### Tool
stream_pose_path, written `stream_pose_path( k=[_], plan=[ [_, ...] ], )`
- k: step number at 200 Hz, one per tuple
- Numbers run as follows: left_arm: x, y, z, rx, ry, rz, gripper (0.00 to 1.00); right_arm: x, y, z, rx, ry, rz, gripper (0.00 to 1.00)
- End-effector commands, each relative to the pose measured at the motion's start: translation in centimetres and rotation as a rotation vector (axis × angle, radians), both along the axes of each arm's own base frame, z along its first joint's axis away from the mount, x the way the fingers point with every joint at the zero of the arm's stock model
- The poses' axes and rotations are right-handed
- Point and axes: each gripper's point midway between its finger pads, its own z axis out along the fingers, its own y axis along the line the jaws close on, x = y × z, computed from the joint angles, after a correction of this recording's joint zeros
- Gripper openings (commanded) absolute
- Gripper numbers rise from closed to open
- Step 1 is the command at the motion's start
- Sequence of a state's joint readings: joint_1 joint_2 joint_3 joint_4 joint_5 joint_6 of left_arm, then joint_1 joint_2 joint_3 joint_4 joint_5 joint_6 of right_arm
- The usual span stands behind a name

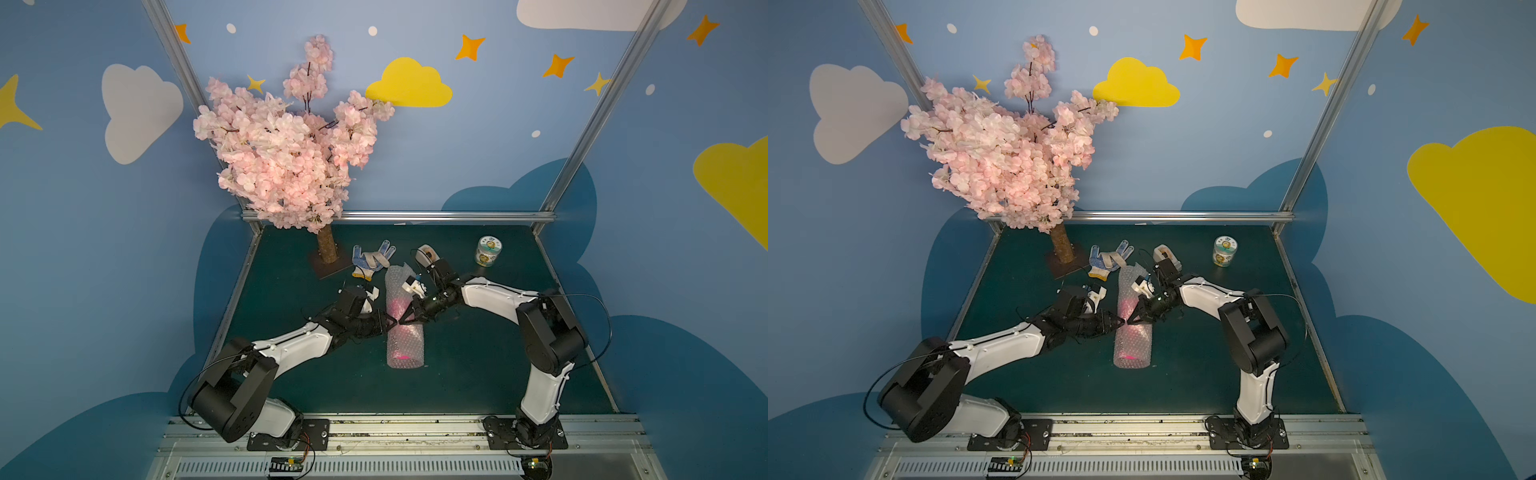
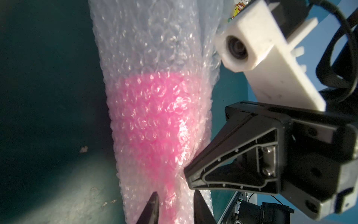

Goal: Wrap wine glasses in bubble wrap
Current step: Stick the tape on the bubble wrap, then pick up the bubble wrap from the center of the board.

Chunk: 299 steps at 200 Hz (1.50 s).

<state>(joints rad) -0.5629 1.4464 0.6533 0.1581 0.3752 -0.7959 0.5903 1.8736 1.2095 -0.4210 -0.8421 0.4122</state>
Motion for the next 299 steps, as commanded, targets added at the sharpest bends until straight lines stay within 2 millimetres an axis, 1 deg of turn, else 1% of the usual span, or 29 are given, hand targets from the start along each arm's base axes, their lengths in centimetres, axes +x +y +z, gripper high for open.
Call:
stream_pose_path(
  k=[1, 18, 37, 48, 60, 76, 96, 119, 128, 137, 160, 165, 182, 193, 199, 221, 245, 282, 299],
  plan=[
    [-0.1, -0.3, -1.1, 0.007, 0.026, -0.019, 0.3, 0.1, -0.2, 0.6, 0.013, -0.012, -0.006, 0.05],
    [0.0, -0.5, -1.9, 0.023, 0.041, -0.017, 0.27, 0.1, -0.2, 0.2, 0.008, -0.006, -0.006, 0.05],
    [0.2, -0.6, -2.1, 0.024, 0.04, -0.016, 0.25, 0.0, -0.3, 0.1, 0.008, 0.0, -0.005, 0.06],
    [0.3, -0.6, -1.9, 0.02, 0.037, -0.017, 0.24, -0.1, -0.2, 0.6, 0.02, -0.004, -0.002, 0.09],
    [0.3, -0.7, -1.6, 0.013, 0.03, -0.018, 0.24, -0.1, -0.3, 1.6, 0.045, -0.018, 0.001, 0.13],
    [0.2, -0.5, -1.2, 0.014, 0.024, -0.016, 0.27, 0.2, -0.8, 3.4, 0.062, -0.057, -0.014, 0.26],
    [0.2, -0.2, -0.3, 0.024, 0.01, -0.007, 0.32, 0.9, -2.6, 4.7, 0.031, -0.116, -0.05, 0.42],
    [0.5, 0.7, 0.7, 0.038, -0.004, 0.019, 0.37, 2.2, -5.5, 4.5, -0.029, -0.141, -0.127, 0.72],
    [0.6, 1.1, 1.0, 0.051, -0.001, 0.028, 0.4, 2.7, -6.4, 4.2, -0.045, -0.145, -0.151, 0.79],
    [0.8, 1.6, 1.4, 0.063, -0.002, 0.044, 0.45, 3.1, -6.9, 3.6, -0.059, -0.138, -0.161, 0.82],
    [1.5, 4.1, 1.2, 0.139, 0.024, 0.141, 0.58, 3.4, -6.7, 2.0, -0.067, -0.102, -0.143, 0.83],
    [2.1, 5.0, 1.0, 0.172, 0.015, 0.18, 0.6, 3.4, -6.5, 1.7, -0.057, -0.096, -0.138, 0.83],
    [3.2, 6.1, 0.3, 0.213, 0.014, 0.216, 0.6, 3.9, -5.9, 0.5, -0.036, -0.094, -0.143, 0.83],
    [3.7, 6.4, -0.7, 0.237, 0.059, 0.223, 0.59, 4.2, -5.5, -0.1, -0.015, -0.093, -0.152, 0.83],
    [4.0, 6.2, -0.8, 0.236, 0.07, 0.204, 0.58, 4.3, -5.4, -0.4, -0.004, -0.091, -0.156, 0.83],
    [5.1, 5.2, -2.6, 0.235, 0.101, 0.175, 0.55, 4.5, -4.8, -1.7, 0.013, -0.077, -0.155, 0.84],
    [6.1, 4.6, -4.2, 0.237, 0.111, 0.17, 0.54, 4.6, -3.9, -2.4, 0.054, -0.066, -0.145, 0.84],
    [7.2, 2.6, -5.3, 0.188, 0.125, 0.102, 0.53, 4.8, -2.0, -2.4, 0.132, -0.077, -0.115, 0.84],
    [7.7, 1.8, -5.7, 0.164, 0.133, 0.078, 0.5, 4.7, -1.1, -2.3, 0.163, -0.077, -0.095, 0.84]
  ],
)
